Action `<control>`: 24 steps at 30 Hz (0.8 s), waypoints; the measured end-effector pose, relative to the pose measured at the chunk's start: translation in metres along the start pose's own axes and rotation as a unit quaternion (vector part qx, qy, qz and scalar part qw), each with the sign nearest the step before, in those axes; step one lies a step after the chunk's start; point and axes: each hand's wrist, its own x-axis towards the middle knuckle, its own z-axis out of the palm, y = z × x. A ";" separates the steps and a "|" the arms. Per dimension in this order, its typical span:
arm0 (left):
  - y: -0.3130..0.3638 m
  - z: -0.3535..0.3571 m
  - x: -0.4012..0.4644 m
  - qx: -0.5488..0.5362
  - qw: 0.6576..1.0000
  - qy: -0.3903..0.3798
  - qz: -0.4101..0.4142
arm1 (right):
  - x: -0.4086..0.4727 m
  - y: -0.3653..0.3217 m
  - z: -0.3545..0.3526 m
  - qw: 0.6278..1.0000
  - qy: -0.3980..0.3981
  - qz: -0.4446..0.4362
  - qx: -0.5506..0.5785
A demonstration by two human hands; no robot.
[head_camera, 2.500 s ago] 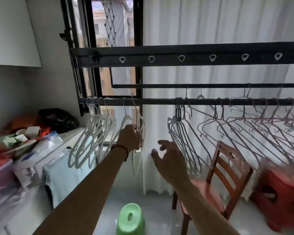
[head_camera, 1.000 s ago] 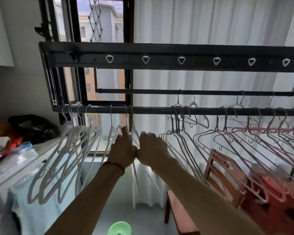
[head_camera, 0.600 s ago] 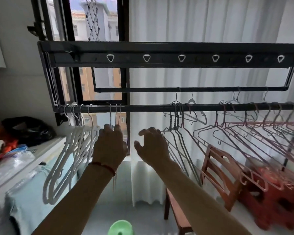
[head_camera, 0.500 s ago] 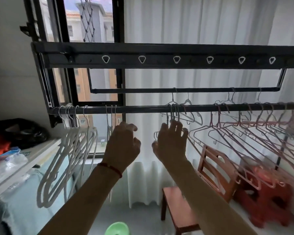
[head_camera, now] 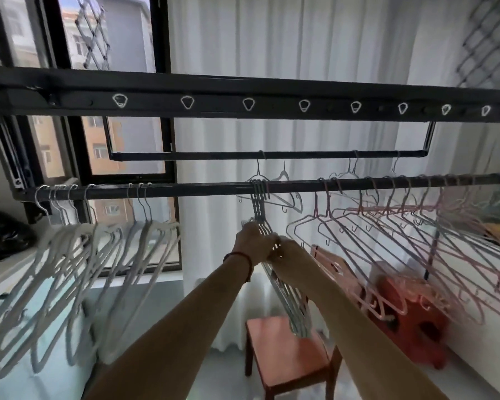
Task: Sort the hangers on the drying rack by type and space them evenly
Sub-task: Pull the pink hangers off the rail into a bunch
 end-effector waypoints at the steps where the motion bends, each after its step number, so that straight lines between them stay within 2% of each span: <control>1: 0.004 0.004 -0.003 -0.001 1.000 -0.001 0.001 | -0.002 0.004 -0.003 1.000 0.003 0.007 -0.008; 5: 0.024 0.026 -0.017 -0.051 0.999 -0.004 0.016 | -0.010 0.016 -0.029 0.987 0.047 0.025 -0.149; 9: 0.036 0.052 -0.015 -0.067 0.997 -0.033 0.018 | -0.011 0.027 -0.050 0.986 0.071 0.006 -0.148; 14: 0.056 0.085 -0.015 -0.116 0.991 -0.062 0.007 | -0.010 0.053 -0.071 0.975 0.193 -0.050 -0.099; 17: 0.062 0.102 -0.013 -0.173 0.981 -0.088 -0.019 | -0.010 0.068 -0.093 0.947 0.283 -0.085 -0.122; 19: 0.062 0.111 -0.012 -0.206 0.973 -0.099 -0.034 | -0.010 0.077 -0.103 0.953 0.265 -0.048 -0.142; 21: 0.058 0.117 -0.010 -0.229 0.967 -0.101 -0.042 | -0.005 0.084 -0.108 0.982 0.171 -0.002 -0.078; 22: 0.055 0.118 -0.008 -0.235 0.966 -0.099 -0.044 | -0.002 0.086 -0.108 0.990 0.132 0.000 -0.040; 24: 0.050 0.118 -0.004 -0.238 0.966 -0.091 -0.049 | 0.005 0.091 -0.106 0.994 0.104 -0.026 -0.011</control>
